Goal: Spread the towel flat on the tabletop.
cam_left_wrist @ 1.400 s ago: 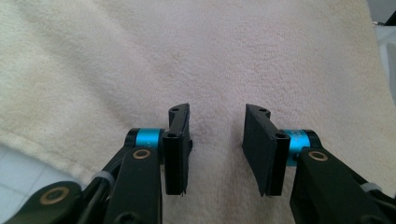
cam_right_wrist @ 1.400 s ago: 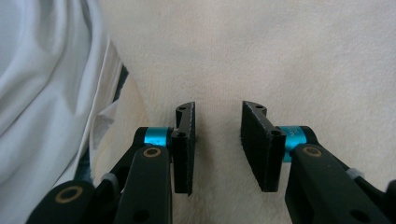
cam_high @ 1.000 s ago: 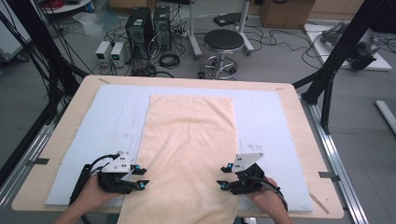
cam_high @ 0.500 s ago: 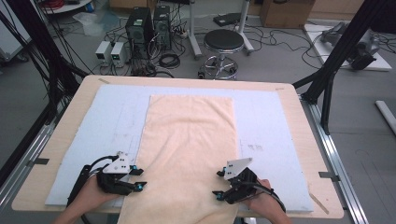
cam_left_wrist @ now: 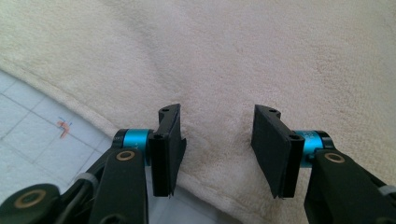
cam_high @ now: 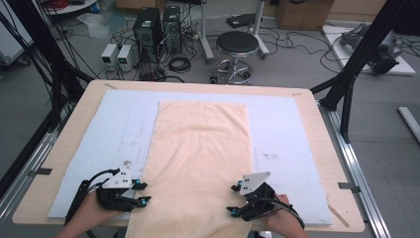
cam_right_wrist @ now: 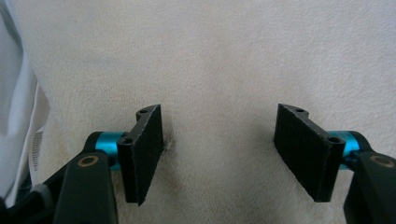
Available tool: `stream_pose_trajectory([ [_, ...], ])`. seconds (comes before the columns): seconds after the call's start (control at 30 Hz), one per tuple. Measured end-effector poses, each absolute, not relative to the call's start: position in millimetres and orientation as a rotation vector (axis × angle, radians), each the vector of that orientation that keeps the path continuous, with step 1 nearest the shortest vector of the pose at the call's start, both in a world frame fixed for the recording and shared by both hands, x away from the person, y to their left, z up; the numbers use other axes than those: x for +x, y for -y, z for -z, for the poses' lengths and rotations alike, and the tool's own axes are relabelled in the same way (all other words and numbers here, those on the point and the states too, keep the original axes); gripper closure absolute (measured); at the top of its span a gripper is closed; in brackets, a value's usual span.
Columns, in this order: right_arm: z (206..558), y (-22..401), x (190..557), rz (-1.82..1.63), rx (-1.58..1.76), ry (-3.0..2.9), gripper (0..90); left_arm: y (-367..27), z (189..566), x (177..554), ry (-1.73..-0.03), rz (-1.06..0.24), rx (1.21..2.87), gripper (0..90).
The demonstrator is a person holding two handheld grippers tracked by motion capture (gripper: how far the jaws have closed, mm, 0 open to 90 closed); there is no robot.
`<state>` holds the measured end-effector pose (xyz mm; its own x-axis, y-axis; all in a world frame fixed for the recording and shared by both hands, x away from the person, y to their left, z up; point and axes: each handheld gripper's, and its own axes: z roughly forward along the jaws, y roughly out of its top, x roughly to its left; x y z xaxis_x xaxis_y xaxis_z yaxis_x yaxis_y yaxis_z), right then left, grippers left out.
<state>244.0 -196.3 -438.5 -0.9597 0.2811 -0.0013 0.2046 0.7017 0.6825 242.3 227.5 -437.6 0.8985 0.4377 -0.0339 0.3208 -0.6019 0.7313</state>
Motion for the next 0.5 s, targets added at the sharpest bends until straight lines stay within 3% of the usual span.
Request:
stream_pose_trajectory([
  [0.07,438.9,197.0,246.5,-1.113,0.412,-2.794,29.0,-227.4,436.6,243.3,-0.551,-0.175,2.259,52.2],
  [0.5,429.1,211.7,265.0,-1.163,0.628,-2.656,18.4,-225.9,426.3,264.4,-0.664,-0.197,2.163,29.0],
])
